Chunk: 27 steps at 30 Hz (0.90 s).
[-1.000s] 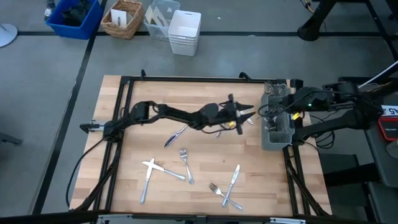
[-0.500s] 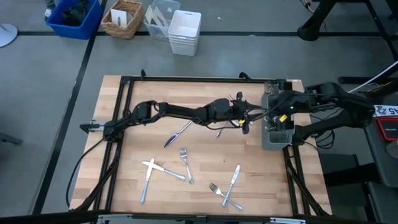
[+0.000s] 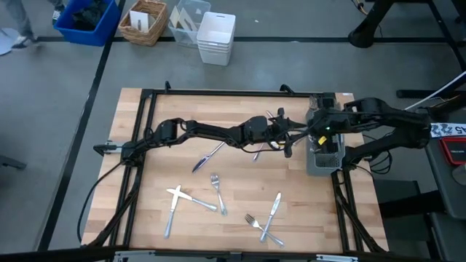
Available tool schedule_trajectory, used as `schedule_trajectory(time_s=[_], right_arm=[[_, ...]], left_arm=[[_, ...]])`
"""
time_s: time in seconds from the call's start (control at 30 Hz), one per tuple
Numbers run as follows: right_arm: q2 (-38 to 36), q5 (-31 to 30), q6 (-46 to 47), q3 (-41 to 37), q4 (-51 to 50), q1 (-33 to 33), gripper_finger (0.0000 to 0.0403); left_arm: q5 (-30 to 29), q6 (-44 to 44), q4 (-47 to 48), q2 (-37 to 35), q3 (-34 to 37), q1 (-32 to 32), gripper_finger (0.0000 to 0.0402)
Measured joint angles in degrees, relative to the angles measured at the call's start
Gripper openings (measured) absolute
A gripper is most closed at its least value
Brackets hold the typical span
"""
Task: Sort silverware
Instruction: Put the bottom spoon into the right section of the utensil holder
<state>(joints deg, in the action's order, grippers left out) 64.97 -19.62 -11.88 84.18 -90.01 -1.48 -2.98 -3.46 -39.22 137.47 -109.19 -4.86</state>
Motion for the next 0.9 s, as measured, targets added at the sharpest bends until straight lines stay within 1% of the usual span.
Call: schedule_trajectory(time_s=[0.1, 0.33, 0.43, 0.57, 0.8, 0.9], right_arm=[[1.44, 0.24, 0.0, 0.0, 0.01, 0.0, 0.0017], [4.42, 0.75, 0.0, 0.0, -0.26, 0.0, 0.0017], [5.37, 1.29, -0.01, 0.02, 0.2, 0.0, 0.0017], [5.52, 1.36, -0.02, 0.0, 0.19, -0.02, 0.0017], [5.46, 1.93, -0.02, 0.02, 0.4, -0.02, 0.0017], [5.48, 2.34, -0.02, 0.02, 0.97, -0.02, 0.0017]], left_arm=[[-0.01, 0.0, -1.07, -0.01, -0.04, -0.01, 0.0131], [-0.13, -0.07, 0.33, -0.09, -0.55, -0.11, 0.0131], [-0.17, -1.41, 2.0, -0.09, -0.55, -0.09, 0.0131], [-0.2, -1.48, 5.67, -0.11, -0.55, -0.11, 0.0131], [-0.24, -1.49, 5.59, -0.2, -0.55, -0.23, 0.0131], [-0.34, -1.49, 6.16, -0.2, -0.55, -0.22, 0.0121]])
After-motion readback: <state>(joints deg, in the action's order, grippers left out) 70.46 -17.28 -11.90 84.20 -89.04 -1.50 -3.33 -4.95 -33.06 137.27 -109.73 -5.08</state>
